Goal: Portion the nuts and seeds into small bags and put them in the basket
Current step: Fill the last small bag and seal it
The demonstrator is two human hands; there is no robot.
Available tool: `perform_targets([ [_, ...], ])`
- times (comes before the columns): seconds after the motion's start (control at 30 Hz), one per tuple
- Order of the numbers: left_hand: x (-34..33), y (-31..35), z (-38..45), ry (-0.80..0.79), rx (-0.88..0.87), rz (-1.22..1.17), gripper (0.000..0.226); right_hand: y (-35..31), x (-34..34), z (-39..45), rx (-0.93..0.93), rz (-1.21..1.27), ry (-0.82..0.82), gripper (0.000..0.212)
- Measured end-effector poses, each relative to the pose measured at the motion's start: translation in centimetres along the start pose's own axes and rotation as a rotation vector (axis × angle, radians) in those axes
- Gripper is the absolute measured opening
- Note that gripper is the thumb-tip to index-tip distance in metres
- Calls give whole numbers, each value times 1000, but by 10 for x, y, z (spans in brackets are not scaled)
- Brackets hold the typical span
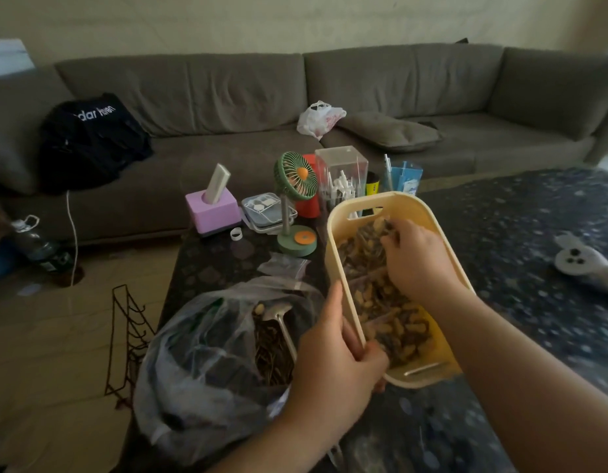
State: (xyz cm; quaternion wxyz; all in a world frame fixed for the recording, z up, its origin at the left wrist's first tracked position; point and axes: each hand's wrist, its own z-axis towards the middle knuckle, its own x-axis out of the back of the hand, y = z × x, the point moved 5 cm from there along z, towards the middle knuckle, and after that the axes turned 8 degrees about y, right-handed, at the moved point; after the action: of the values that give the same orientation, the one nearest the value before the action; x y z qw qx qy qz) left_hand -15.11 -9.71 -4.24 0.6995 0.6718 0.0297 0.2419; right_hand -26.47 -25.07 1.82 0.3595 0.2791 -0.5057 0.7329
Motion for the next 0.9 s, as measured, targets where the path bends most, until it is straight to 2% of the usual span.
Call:
perform_targets([
  [0.2,-2,1,-22,17,26,-17,103,-6,-4,-12,39,-109,-68,20],
  [0.3,-1,3,-24,36,16,-17,102,-11,1,-17,91,-160,-82,35],
  [0.4,0,4,-22,52,-9,-27,99,-20,15,-22,255,-170,53,52],
  [0.43,-1,3,-21,56,-8,-41,98,-23,18,-23,311,-175,91,51],
  [0.5,-2,1,-19,62,-4,-55,96,-24,15,-25,366,-205,67,45],
  [0.57,-3,1,-18,61,2,-50,96,-18,4,-29,343,-231,-34,47],
  [0.67,-5,3,-22,39,5,-41,99,-6,-10,-33,283,-229,-169,61],
  [0.8,-8,3,-26,35,-13,-19,101,2,-16,-26,266,-230,-266,63],
  [0.9,-9,3,-26,23,-15,-9,102,0,-10,-22,250,-129,-175,45],
])
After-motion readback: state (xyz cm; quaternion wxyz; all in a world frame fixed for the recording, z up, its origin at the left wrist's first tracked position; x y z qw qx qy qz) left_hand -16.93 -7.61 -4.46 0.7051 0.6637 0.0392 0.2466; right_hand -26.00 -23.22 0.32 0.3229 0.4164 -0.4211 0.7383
